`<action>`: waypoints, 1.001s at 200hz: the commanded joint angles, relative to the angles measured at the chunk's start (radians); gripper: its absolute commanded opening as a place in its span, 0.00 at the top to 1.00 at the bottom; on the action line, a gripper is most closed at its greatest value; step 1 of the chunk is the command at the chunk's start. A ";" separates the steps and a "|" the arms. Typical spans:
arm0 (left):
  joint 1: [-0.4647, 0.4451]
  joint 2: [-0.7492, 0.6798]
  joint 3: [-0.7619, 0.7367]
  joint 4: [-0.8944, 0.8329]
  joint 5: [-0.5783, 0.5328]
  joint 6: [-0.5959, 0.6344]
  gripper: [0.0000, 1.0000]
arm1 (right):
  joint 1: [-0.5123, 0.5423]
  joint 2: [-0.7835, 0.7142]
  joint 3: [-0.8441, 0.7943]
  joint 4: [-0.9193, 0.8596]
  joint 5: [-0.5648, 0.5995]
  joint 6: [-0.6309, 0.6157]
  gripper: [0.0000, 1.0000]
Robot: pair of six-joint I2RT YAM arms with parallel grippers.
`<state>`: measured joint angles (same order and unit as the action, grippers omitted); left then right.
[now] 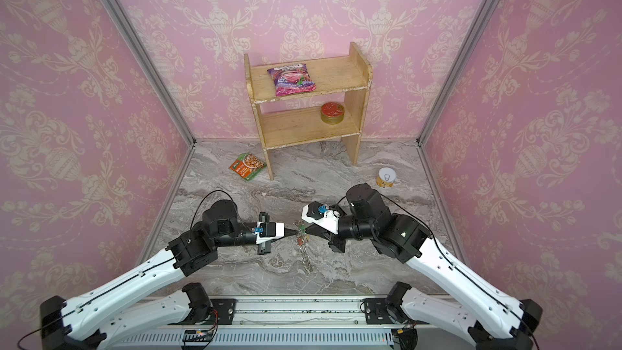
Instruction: Put the keys on the keyring
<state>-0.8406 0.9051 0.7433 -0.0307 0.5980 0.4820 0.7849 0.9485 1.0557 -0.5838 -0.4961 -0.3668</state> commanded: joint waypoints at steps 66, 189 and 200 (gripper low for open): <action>0.005 0.009 0.019 -0.018 0.055 -0.028 1.00 | -0.007 -0.002 0.036 0.033 -0.031 0.016 1.00; 0.034 0.036 0.054 -0.048 0.126 -0.066 1.00 | -0.007 -0.019 0.040 0.029 -0.026 0.013 1.00; 0.041 0.040 0.053 -0.039 0.139 -0.079 1.00 | -0.007 -0.022 0.038 0.032 -0.023 0.014 1.00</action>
<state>-0.8169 0.9413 0.7734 -0.0700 0.6765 0.4507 0.7849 0.9512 1.0557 -0.5915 -0.5022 -0.3660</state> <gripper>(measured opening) 0.043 0.040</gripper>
